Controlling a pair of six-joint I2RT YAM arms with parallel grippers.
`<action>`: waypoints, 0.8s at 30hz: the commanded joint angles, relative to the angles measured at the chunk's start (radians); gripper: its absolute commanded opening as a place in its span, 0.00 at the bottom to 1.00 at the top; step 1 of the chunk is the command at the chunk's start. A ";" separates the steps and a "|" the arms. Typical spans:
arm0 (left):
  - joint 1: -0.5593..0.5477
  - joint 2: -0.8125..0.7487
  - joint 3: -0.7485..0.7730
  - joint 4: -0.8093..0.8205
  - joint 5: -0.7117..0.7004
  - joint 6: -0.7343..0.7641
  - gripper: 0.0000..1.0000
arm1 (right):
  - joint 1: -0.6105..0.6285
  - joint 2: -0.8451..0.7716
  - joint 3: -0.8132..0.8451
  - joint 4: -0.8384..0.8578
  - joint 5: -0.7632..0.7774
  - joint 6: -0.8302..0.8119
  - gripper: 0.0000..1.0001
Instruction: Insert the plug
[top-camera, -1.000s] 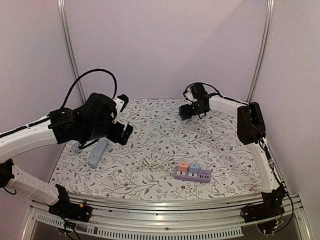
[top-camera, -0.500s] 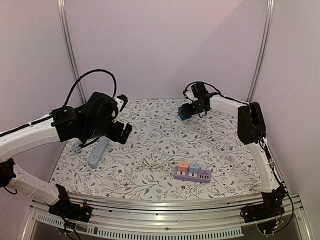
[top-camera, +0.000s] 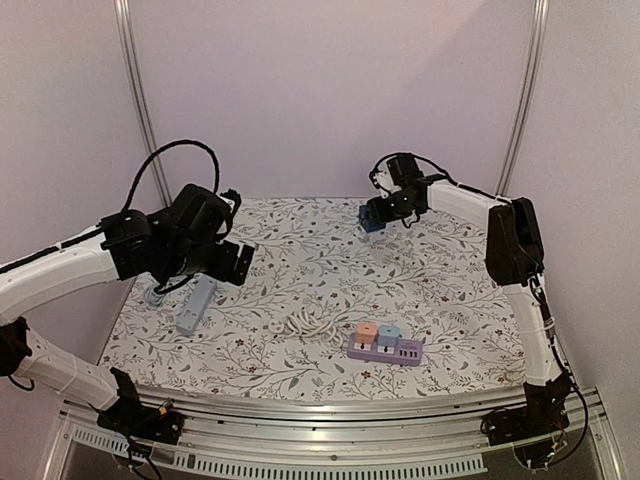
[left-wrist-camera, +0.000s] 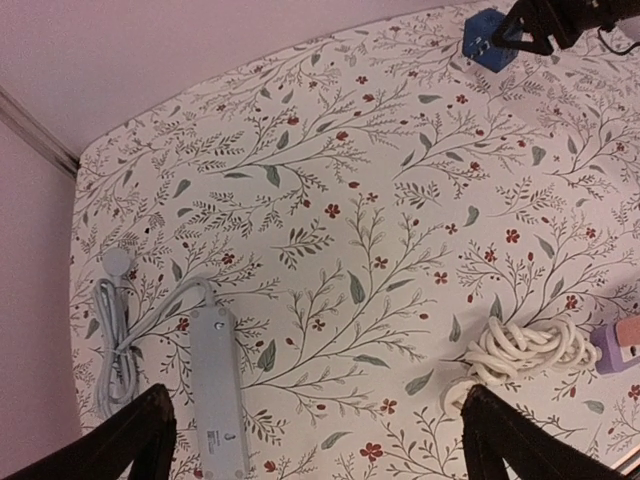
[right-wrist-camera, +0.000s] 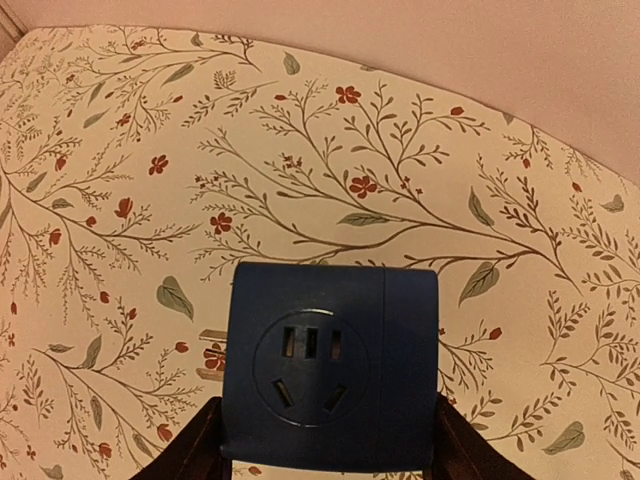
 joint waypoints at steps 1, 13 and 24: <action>0.042 -0.017 0.004 -0.065 -0.013 -0.075 0.99 | 0.006 -0.178 -0.033 0.029 -0.009 0.002 0.25; 0.127 -0.011 -0.050 -0.084 0.036 -0.145 0.99 | 0.030 -0.442 -0.236 0.033 0.006 0.005 0.25; 0.172 -0.031 -0.106 -0.016 0.087 -0.175 0.99 | 0.043 -0.628 -0.430 0.039 0.024 0.032 0.25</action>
